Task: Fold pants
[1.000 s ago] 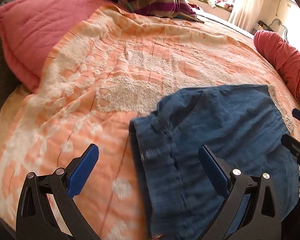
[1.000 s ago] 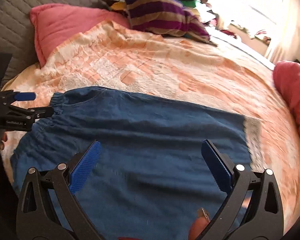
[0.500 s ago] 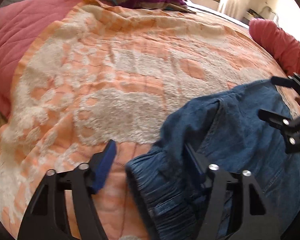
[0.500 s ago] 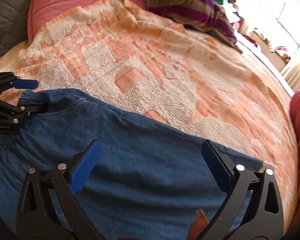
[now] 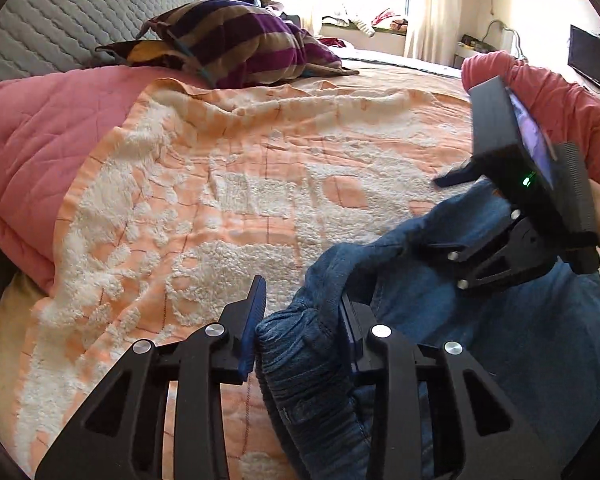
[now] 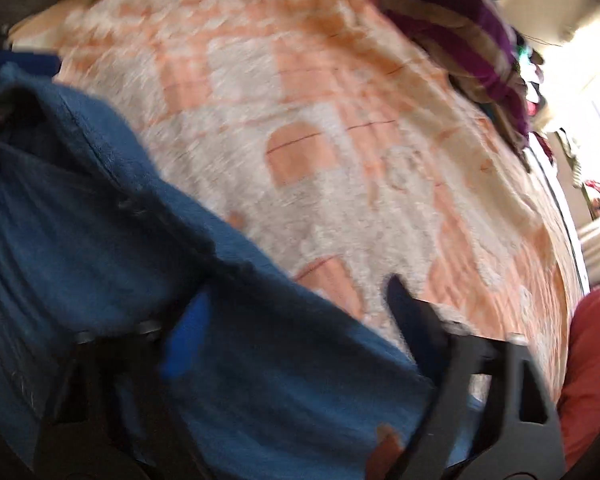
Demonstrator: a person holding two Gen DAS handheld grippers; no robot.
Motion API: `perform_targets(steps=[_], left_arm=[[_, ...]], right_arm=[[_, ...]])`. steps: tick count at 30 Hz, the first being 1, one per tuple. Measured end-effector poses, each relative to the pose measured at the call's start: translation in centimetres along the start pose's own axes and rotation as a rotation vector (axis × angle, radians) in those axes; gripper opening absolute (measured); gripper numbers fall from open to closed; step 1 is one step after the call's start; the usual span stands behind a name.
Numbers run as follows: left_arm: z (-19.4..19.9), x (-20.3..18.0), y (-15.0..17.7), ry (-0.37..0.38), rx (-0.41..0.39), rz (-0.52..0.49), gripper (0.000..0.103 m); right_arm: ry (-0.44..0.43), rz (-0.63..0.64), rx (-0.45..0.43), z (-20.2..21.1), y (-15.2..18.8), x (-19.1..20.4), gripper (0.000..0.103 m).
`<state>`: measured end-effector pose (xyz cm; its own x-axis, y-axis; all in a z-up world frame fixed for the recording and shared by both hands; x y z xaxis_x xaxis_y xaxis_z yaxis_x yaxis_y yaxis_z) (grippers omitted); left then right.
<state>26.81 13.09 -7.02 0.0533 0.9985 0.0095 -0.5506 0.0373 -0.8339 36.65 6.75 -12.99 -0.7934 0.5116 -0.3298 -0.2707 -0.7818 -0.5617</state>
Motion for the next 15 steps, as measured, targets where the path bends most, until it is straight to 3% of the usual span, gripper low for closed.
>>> perform_targets(steps=[1, 2, 3, 7, 12, 15], left_arm=[[-0.1, 0.1, 0.1, -0.005, 0.005, -0.001, 0.031], [-0.1, 0.2, 0.4, -0.008, 0.010, 0.000, 0.031], [0.0, 0.2, 0.6, -0.011, 0.012, 0.001, 0.031], [0.0, 0.6, 0.6, -0.032, 0.008, -0.009, 0.032], [1.4, -0.1, 0.4, -0.029, -0.027, -0.031, 0.032], [2.8, -0.6, 0.0, -0.025, -0.061, -0.034, 0.032]], right_arm=[[-0.039, -0.006, -0.009, 0.1, -0.1, 0.8, 0.032], [-0.072, -0.021, -0.015, 0.3, -0.1, 1.4, 0.016], [-0.092, -0.038, -0.021, 0.6, -0.1, 1.9, 0.011], [-0.068, -0.128, -0.078, 2.6, 0.0, 1.8, 0.004], [-0.071, -0.294, -0.203, 7.3, -0.3, 0.7, 0.003], [-0.062, -0.311, -0.254, 9.7, -0.2, 0.6, 0.003]])
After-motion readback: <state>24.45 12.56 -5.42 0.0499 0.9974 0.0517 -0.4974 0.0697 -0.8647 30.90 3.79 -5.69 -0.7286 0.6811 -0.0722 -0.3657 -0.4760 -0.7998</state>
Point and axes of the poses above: each gripper's, at about its wrist camera, not at the fingertips, and z roughly against the way its jaws point, x to its left, y to its underside, the point moved 9 cm from there along -z, roughly the way its jaws point, and after that the axes turned 13 degrees about -x, right-handed, at the moved point
